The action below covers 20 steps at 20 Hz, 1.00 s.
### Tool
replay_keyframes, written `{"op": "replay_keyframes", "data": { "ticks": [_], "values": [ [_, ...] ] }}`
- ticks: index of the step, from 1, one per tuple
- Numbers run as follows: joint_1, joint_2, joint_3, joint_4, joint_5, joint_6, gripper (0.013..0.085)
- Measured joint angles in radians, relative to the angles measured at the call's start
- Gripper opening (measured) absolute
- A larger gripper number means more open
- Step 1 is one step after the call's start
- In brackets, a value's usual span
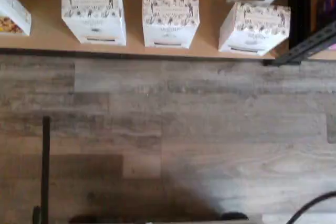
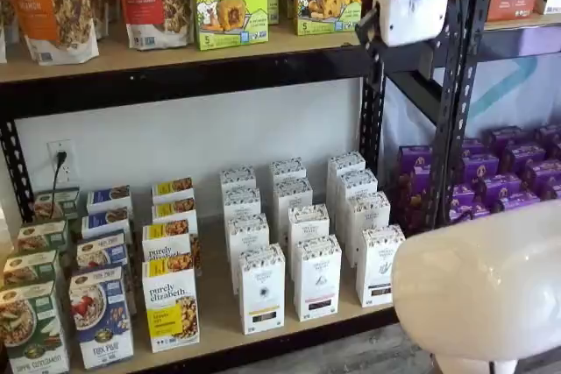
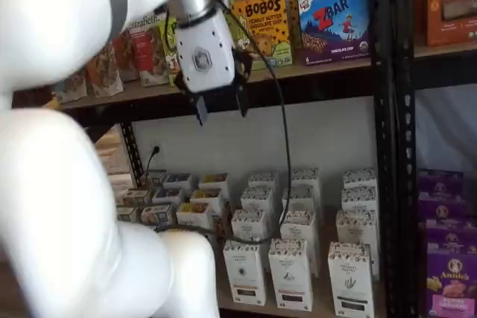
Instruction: Pick up the white box with a green strip in the middle, on the bottom shelf, the sixth box from the left
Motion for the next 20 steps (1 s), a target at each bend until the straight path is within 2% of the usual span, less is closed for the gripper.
{"op": "replay_keyframes", "data": {
  "ticks": [9,16,20],
  "values": [
    [-0.040,0.017,0.230,-0.009,-0.285,-0.018,0.0850],
    [-0.063,0.122,0.355,-0.043,-0.518,-0.009,0.0850],
    [-0.067,0.220,0.399,-0.045,-0.646,-0.001,0.0850]
  ]
}}
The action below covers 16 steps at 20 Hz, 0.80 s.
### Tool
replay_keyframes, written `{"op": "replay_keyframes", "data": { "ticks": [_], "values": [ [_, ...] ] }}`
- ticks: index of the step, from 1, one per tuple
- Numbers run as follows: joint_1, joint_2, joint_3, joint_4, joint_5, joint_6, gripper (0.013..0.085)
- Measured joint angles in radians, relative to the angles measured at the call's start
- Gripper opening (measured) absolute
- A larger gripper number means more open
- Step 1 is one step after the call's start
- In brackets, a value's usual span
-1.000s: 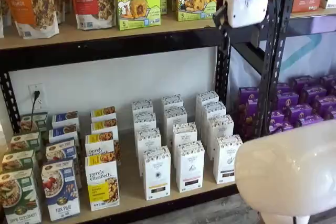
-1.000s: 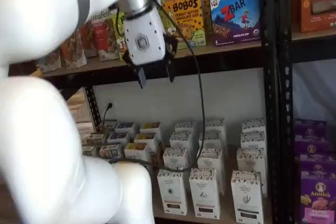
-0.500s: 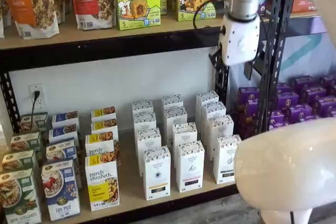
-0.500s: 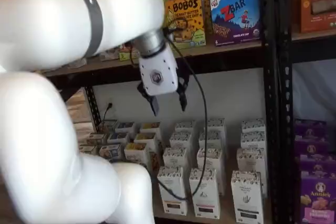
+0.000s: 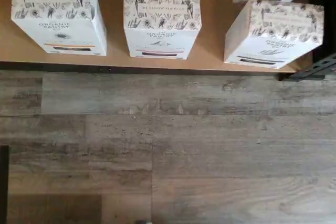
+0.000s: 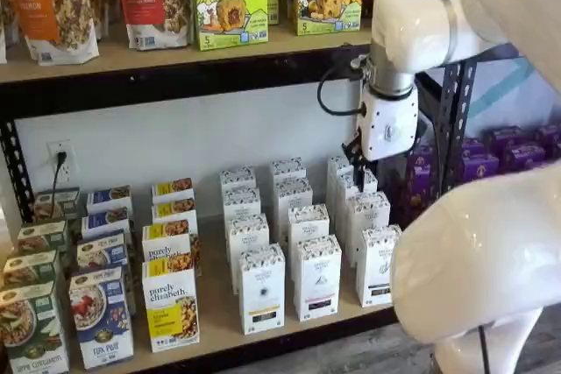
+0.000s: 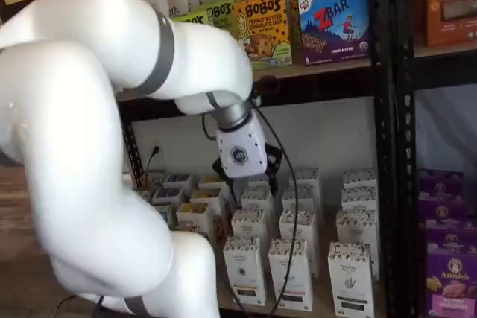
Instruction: Pick up the white box with a green strip in the middle, on the bottom shelf, the sixth box from the left
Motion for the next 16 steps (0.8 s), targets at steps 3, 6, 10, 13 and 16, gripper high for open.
{"op": "replay_keyframes", "data": {
  "ticks": [3,6,10,13,16],
  "values": [
    [0.001,0.101,0.030,-0.007,-0.130,0.014,0.0850],
    [-0.005,0.204,0.030,0.020,-0.222,-0.007,0.0850],
    [-0.025,0.332,0.007,0.056,-0.320,-0.053,0.0850],
    [-0.047,0.436,-0.028,0.043,-0.378,-0.063,0.0850],
    [-0.074,0.544,-0.072,-0.003,-0.430,-0.048,0.0850]
  ]
}}
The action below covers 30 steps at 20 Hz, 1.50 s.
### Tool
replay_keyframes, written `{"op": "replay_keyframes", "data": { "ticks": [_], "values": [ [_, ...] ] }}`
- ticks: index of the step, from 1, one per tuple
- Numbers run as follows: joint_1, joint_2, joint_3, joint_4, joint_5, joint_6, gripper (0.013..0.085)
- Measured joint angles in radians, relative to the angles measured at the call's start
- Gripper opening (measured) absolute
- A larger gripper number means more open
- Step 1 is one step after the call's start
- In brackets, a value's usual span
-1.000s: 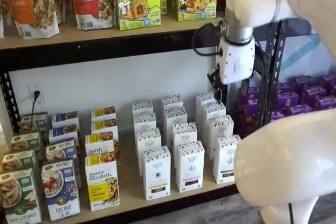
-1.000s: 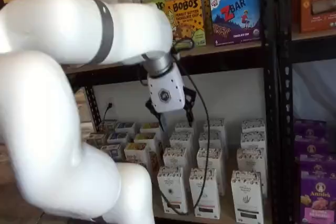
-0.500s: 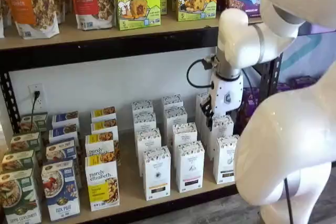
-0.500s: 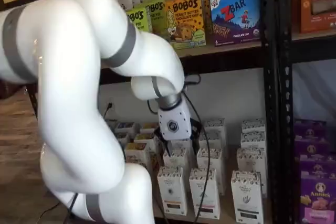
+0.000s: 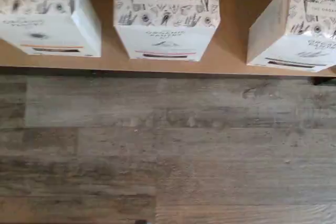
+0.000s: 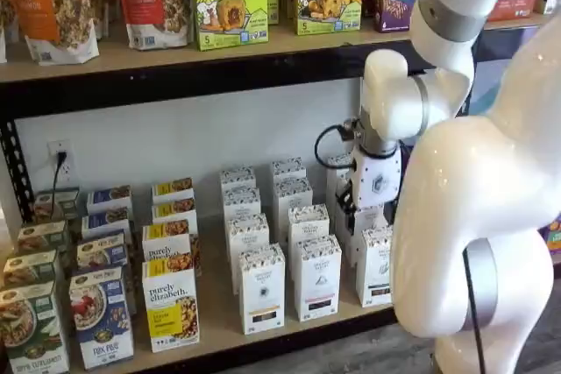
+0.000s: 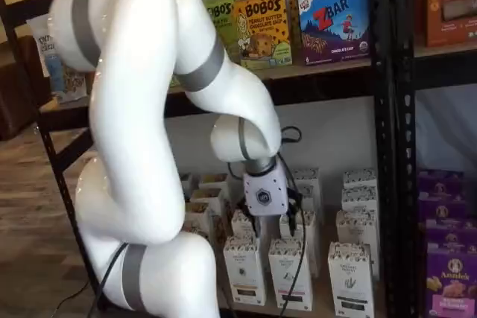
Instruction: Pick up the white box with a green strip in the middle, on the bottom shelf, the sixth box from the left
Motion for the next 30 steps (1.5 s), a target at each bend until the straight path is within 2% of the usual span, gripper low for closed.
{"op": "replay_keyframes", "data": {
  "ticks": [1,2,6,11,13,15,18,21,27,30],
  "values": [
    [-0.011,0.043,-0.022,-0.047,-0.013,0.031,0.0850],
    [-0.022,0.088,-0.043,-0.061,-0.029,0.033,0.0850],
    [-0.065,0.235,-0.122,-0.062,-0.096,-0.005,0.0850],
    [-0.108,0.376,-0.232,-0.105,-0.134,-0.006,0.0850],
    [-0.122,0.427,-0.277,-0.100,-0.148,-0.025,0.0850],
    [-0.133,0.474,-0.319,-0.070,-0.163,-0.063,0.0850],
    [-0.146,0.530,-0.375,-0.052,-0.167,-0.093,0.0850],
    [-0.155,0.579,-0.427,-0.003,-0.173,-0.149,0.0850],
    [-0.169,0.662,-0.528,-0.057,-0.169,-0.112,0.0850],
    [-0.167,0.700,-0.570,-0.028,-0.168,-0.137,0.0850]
  ]
}}
